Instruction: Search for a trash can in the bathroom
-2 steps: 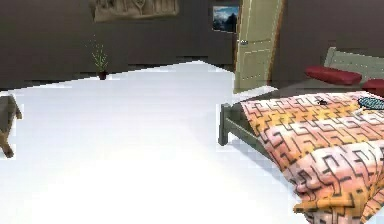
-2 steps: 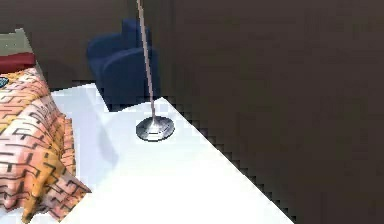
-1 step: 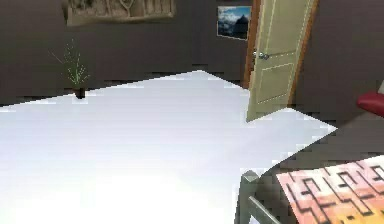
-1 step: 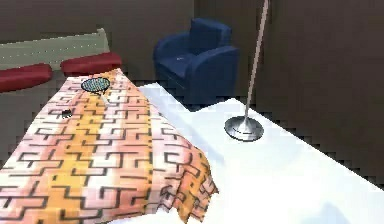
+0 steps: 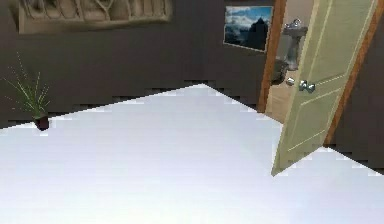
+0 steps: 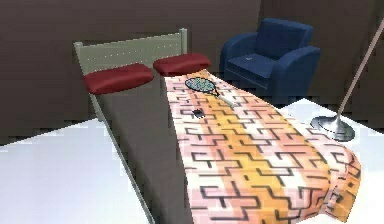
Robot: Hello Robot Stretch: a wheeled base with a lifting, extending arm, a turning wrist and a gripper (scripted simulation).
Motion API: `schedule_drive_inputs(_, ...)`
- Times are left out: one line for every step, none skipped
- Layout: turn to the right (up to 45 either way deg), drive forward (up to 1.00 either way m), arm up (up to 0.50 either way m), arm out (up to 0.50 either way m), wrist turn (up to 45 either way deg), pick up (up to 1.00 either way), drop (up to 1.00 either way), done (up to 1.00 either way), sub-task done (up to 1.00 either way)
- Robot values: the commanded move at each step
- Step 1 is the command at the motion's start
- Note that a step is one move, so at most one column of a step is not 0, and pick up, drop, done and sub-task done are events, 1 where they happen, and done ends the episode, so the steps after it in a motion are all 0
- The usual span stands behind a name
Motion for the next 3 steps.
schedule_drive_inputs(18.0,0.00,0.00,0.00,0.0,0.00,0.00,0.00,0.00)
schedule_drive_inputs(0.0,0.15,0.00,0.00,0.0,0.00,0.00,0.00,0.00)
schedule_drive_inputs(-15.0,0.00,0.00,0.00,0.0,0.00,0.00,0.00,0.00)
